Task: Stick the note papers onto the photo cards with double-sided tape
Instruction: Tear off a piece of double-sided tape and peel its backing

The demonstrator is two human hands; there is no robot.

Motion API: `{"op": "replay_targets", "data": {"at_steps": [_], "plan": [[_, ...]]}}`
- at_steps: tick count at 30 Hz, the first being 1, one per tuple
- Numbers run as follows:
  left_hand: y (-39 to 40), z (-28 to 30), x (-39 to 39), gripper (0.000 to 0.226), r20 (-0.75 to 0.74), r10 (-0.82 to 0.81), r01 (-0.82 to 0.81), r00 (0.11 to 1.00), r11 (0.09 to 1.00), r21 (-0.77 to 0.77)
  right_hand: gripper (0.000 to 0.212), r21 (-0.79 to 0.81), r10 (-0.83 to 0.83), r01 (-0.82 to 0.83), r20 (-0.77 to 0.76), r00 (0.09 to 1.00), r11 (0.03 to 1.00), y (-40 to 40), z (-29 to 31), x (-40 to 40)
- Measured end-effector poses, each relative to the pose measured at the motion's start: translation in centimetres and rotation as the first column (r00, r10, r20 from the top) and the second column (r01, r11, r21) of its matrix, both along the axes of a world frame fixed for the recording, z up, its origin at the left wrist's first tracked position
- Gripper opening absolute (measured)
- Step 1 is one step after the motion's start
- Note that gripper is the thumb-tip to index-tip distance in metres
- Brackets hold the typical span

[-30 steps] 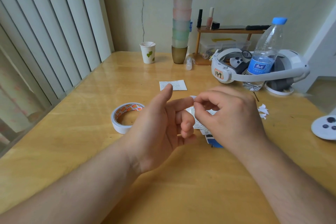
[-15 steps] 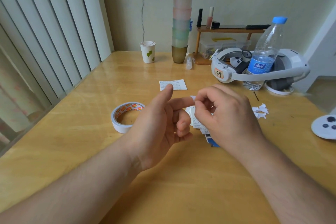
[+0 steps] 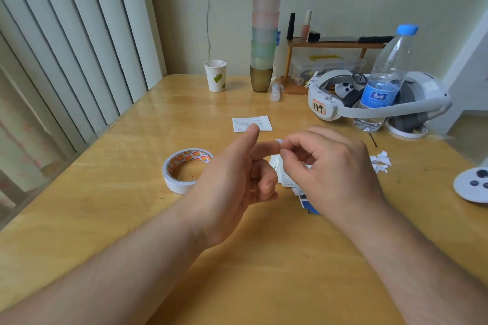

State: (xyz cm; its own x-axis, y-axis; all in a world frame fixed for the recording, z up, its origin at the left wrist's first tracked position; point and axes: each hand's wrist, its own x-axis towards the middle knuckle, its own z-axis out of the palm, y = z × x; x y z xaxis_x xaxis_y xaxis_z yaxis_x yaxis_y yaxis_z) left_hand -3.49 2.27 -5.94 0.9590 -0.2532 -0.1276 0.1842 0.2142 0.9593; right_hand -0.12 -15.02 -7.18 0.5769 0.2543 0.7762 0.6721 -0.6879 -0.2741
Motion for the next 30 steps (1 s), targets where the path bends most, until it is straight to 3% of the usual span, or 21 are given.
{"op": "replay_targets", "data": {"at_steps": [5, 18, 20, 23, 26, 30], "plan": [[0.0, -0.3, 0.0, 0.056, 0.053, 0.013, -0.017, 0.998, 0.998, 0.069, 0.007, -0.014, -0.042, 0.042, -0.01, 0.999, 0.999, 0.6, -0.3, -0.1], [0.2, 0.0, 0.1, 0.054, 0.071, 0.071, -0.074, 0.995, 0.997, 0.032, 0.007, 0.055, -0.035, 0.038, -0.052, 0.998, 0.998, 0.2, 0.2, -0.2], [0.3, -0.1, 0.3, 0.046, 0.142, 0.082, -0.099, 0.987, 0.988, 0.118, 0.007, 0.153, 0.021, 0.003, -0.157, 0.987, 0.988, 0.0, 0.1, -0.1], [0.6, -0.5, 0.4, 0.026, 0.377, 0.087, -0.221, 0.922, 0.919, 0.327, 0.008, 0.293, 0.15, -0.069, -0.264, 0.953, 0.953, 0.0, 0.1, -0.1], [0.8, -1.1, 0.3, 0.02, 0.588, -0.02, -0.345, 0.809, 0.793, 0.502, 0.016, 0.245, 0.185, -0.129, -0.222, 0.957, 0.961, 0.1, 0.6, -0.5], [0.8, -1.3, 0.4, 0.017, 0.678, -0.032, -0.432, 0.734, 0.749, 0.503, 0.013, 0.17, 0.2, -0.169, -0.186, 0.962, 0.971, 0.0, 1.0, -0.6]]}}
